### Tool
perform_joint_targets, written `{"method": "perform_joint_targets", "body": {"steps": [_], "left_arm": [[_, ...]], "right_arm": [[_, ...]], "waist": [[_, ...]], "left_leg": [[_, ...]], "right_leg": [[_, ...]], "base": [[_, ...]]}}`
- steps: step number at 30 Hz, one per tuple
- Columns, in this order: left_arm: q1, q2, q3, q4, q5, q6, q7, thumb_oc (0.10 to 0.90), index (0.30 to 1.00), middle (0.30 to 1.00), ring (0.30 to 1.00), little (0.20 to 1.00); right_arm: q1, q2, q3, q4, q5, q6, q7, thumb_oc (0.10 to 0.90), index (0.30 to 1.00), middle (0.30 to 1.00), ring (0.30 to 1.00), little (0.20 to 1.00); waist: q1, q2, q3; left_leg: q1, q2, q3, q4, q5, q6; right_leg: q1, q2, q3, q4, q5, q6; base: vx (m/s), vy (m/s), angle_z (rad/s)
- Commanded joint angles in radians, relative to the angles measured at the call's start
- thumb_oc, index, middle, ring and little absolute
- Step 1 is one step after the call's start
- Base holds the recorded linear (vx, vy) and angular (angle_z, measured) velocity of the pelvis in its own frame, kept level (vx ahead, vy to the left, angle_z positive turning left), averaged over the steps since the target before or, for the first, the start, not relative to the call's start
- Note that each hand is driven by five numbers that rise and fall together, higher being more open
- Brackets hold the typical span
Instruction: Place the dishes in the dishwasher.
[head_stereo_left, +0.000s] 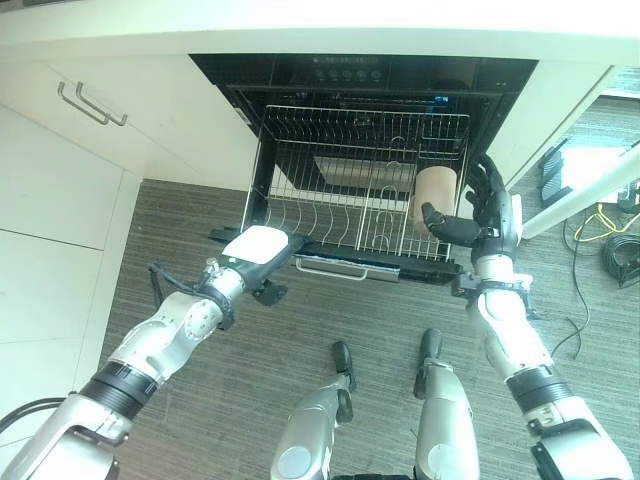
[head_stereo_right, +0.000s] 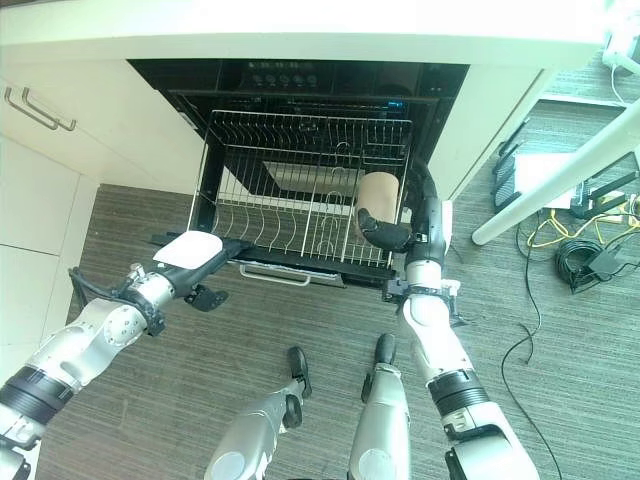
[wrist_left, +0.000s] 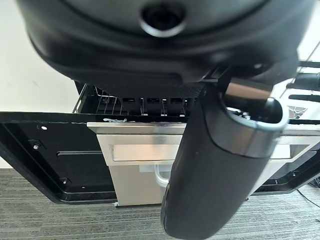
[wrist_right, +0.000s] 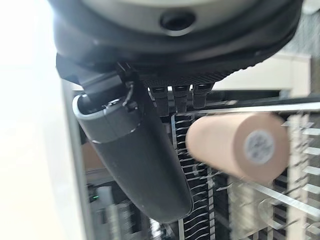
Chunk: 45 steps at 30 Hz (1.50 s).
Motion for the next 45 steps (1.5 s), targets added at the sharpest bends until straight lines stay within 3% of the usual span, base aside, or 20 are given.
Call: {"method": "perform_joint_targets", "body": {"steps": [1,6,10,15,16,20,22,25,29,31,34,36,45], "left_arm": [[-0.013,-0.057,0.095,-0.1,0.023,0.005,0.089,0.8,0.9,0.9,0.9,0.9],[0.048,-0.073,0.129,-0.104,0.04,0.023,0.148,0.8,0.9,0.9,0.9,0.9],[0.122,-0.1,0.175,-0.11,0.012,0.037,0.289,0.8,0.9,0.9,0.9,0.9],[0.181,-0.146,0.239,-0.104,-0.126,-0.037,0.478,0.8,0.9,0.9,0.9,0.9],[0.217,-0.191,0.273,-0.113,-0.297,-0.125,0.53,0.8,0.9,0.9,0.9,0.9],[0.293,-0.332,0.328,-0.175,-0.584,-0.284,0.467,0.8,0.9,0.9,0.9,0.9],[0.316,-0.396,0.348,-0.232,-0.732,-0.342,0.393,0.8,0.9,0.9,0.9,0.9],[0.317,-0.427,0.352,-0.303,-0.796,-0.376,0.287,0.8,0.9,0.9,0.9,0.9],[0.291,-0.435,0.354,-0.342,-0.855,-0.409,0.213,0.8,0.9,0.9,0.9,0.9],[0.255,-0.438,0.356,-0.367,-0.906,-0.461,0.162,0.8,0.9,0.9,0.9,0.9],[0.231,-0.443,0.353,-0.377,-0.945,-0.466,0.113,0.8,0.9,0.9,0.9,0.9],[0.207,-0.441,0.335,-0.382,-0.969,-0.434,0.06,0.8,0.9,0.9,0.9,0.9],[0.205,-0.432,0.333,-0.35,-0.932,-0.419,0.064,0.8,0.9,0.9,0.9,0.9]], "right_arm": [[-0.032,-0.075,-0.057,-0.207,0.009,-0.196,0.045,0.8,0.9,0.9,0.9,0.9],[0.044,-0.066,-0.069,-0.314,0.013,-0.275,0.097,0.8,0.9,0.9,0.9,0.9],[0.105,-0.062,-0.072,-0.377,0.015,-0.332,0.131,0.8,0.9,0.9,0.9,0.9],[0.144,-0.052,-0.065,-0.399,0.045,-0.314,0.191,0.8,0.9,0.9,0.9,0.9],[0.166,-0.042,-0.06,-0.401,0.036,-0.273,0.236,0.8,0.9,0.9,0.9,0.9],[0.209,-0.009,-0.044,-0.405,0.023,-0.269,0.267,0.8,0.9,0.9,0.9,0.9],[0.243,0.013,-0.05,-0.412,0.001,-0.276,0.252,0.8,0.9,0.9,0.9,0.9],[0.273,0.011,-0.072,-0.432,0.007,-0.26,0.255,0.8,0.9,0.9,0.9,0.9],[0.293,-0.01,-0.1,-0.453,-0.013,-0.238,0.286,0.8,0.9,0.9,0.9,0.9],[0.301,-0.036,-0.121,-0.469,-0.041,-0.224,0.286,0.8,0.9,0.9,0.9,0.9],[0.302,-0.048,-0.132,-0.476,-0.062,-0.221,0.265,0.8,0.9,0.9,0.9,0.9],[0.31,-0.062,-0.156,-0.49,-0.075,-0.215,0.248,0.8,0.9,0.9,0.9,0.9],[0.327,-0.08,-0.201,-0.489,-0.006,-0.186,0.311,0.8,0.9,0.9,0.9,0.9]], "waist": [[-0.023,0.128,-0.015],[-0.032,0.11,-0.046],[-0.026,0.085,-0.1],[-0.013,0.068,-0.163],[-0.002,0.051,-0.195],[0.024,0.011,-0.244],[0.033,-0.032,-0.268],[0.032,-0.065,-0.284],[0.022,-0.089,-0.302],[0.009,-0.108,-0.32],[-0.001,-0.115,-0.332],[-0.02,-0.121,-0.342],[-0.05,-0.123,-0.36]], "left_leg": [[-0.044,0.085,0.022,0.175,-0.144,-0.023],[-0.013,0.092,0.032,0.175,-0.153,-0.023],[0.034,0.101,0.037,0.175,-0.168,-0.025],[0.074,0.113,0.035,0.175,-0.174,-0.027],[0.101,0.117,0.031,0.175,-0.183,-0.029],[0.134,0.132,0.015,0.175,-0.191,-0.03],[0.158,0.145,0.006,0.175,-0.198,-0.032],[0.177,0.154,0.001,0.175,-0.202,-0.034],[0.194,0.158,0.004,0.175,-0.211,-0.03],[0.208,0.162,0.011,0.175,-0.22,-0.029],[0.209,0.165,0.018,0.175,-0.22,-0.028],[0.226,0.17,0.032,0.175,-0.233,-0.029],[0.243,0.171,0.066,0.175,-0.249,-0.022]], "right_leg": [[0.118,-0.049,0.014,-0.054,-0.081,0.067],[0.148,-0.047,0.003,-0.054,-0.092,0.068],[0.196,-0.048,-0.009,-0.054,-0.113,0.069],[0.241,-0.037,-0.017,-0.054,-0.13,0.059],[0.272,-0.033,-0.021,-0.054,-0.147,0.058],[0.315,-0.015,-0.031,-0.054,-0.166,0.043],[0.342,0.006,-0.033,-0.054,-0.176,0.031],[0.359,0.026,-0.029,-0.054,-0.183,0.023],[0.369,0.044,-0.018,-0.054,-0.187,0.022],[0.374,0.058,-0.004,-0.054,-0.19,0.022],[0.366,0.066,0.006,-0.054,-0.186,0.022],[0.368,0.076,0.024,-0.054,-0.19,0.024],[0.352,0.084,0.057,-0.054,-0.186,0.03]], "base": [[0.0,0.0,0.0],[0.0,-0.007,0.0],[0.04,-0.053,0.01],[0.05,-0.058,0.02],[0.06,-0.098,0.02],[0.04,-0.162,0.02],[0.01,-0.238,0.15],[-0.01,-0.173,0.07],[-0.01,-0.095,-0.16],[0.0,-0.094,-0.26],[0.0,-0.043,-0.2],[0.02,-0.028,-0.16],[0.03,0.01,-0.25]]}}
